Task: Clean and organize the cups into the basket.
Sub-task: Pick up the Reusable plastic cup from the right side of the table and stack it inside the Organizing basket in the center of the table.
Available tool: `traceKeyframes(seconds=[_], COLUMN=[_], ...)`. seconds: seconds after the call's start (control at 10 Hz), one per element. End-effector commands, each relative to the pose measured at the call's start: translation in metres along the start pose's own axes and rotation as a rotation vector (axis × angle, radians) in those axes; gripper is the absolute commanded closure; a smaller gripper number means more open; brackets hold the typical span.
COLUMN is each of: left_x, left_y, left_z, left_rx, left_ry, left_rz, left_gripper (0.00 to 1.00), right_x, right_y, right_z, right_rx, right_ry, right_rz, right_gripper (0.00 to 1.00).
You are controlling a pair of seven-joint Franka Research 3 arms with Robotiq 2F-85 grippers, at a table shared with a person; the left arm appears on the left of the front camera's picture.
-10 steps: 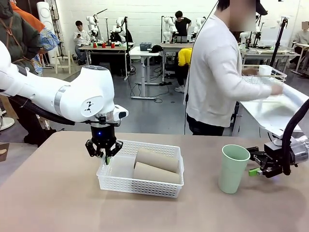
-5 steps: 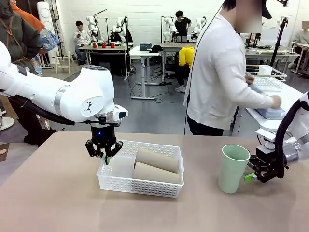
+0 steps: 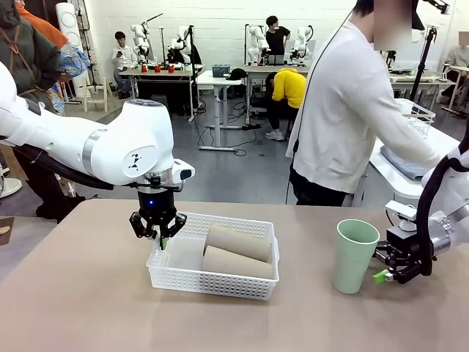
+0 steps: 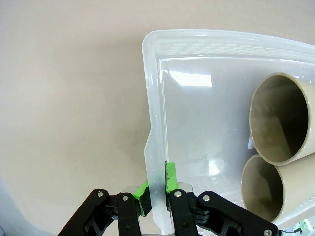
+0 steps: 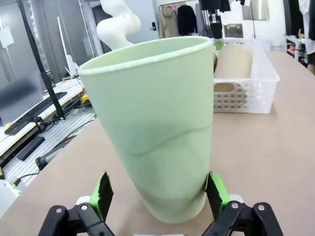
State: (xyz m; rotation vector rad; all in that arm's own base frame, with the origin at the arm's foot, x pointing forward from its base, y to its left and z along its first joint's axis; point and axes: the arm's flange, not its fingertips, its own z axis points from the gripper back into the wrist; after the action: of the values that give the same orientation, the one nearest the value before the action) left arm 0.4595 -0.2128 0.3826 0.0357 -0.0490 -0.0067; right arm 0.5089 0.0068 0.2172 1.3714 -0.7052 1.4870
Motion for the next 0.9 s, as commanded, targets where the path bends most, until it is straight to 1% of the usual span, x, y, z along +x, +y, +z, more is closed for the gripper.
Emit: traceKeyframes(seconds=[0.0,0.2,0.6,0.7,0.8], left_x=[0.001,0.001,0.001,0.001,0.001], left_y=[-0.001,-0.001,-0.001,-0.001,-0.001], left_z=[0.0,0.0,0.0,0.0,0.0], left_rx=[-0.002,-0.002,-0.002,-0.002,-0.002], left_ry=[-0.006,-0.006,-0.006,-0.006,-0.006], left_rz=[0.001,0.001,0.001,0.001,0.001], left_gripper=[1.0,1.0,1.0,1.0,1.0], right_x=[-0.003,-0.006,-0.005,-0.007,-0.007], right_y=[-0.012,-0.021,-0.026,-0.025,-0.023], right_z=[-0.01,-0.019,-0.032,-0.031,-0.028], right_rx=[0.054,0.075,0.105,0.118,0.115], right_ry=[0.014,0.012,0.02,0.029,0.028], right_rz=[0.028,0.026,0.025,0.039,0.042], right_gripper=[0.0,0.0,0.0,0.59,0.59])
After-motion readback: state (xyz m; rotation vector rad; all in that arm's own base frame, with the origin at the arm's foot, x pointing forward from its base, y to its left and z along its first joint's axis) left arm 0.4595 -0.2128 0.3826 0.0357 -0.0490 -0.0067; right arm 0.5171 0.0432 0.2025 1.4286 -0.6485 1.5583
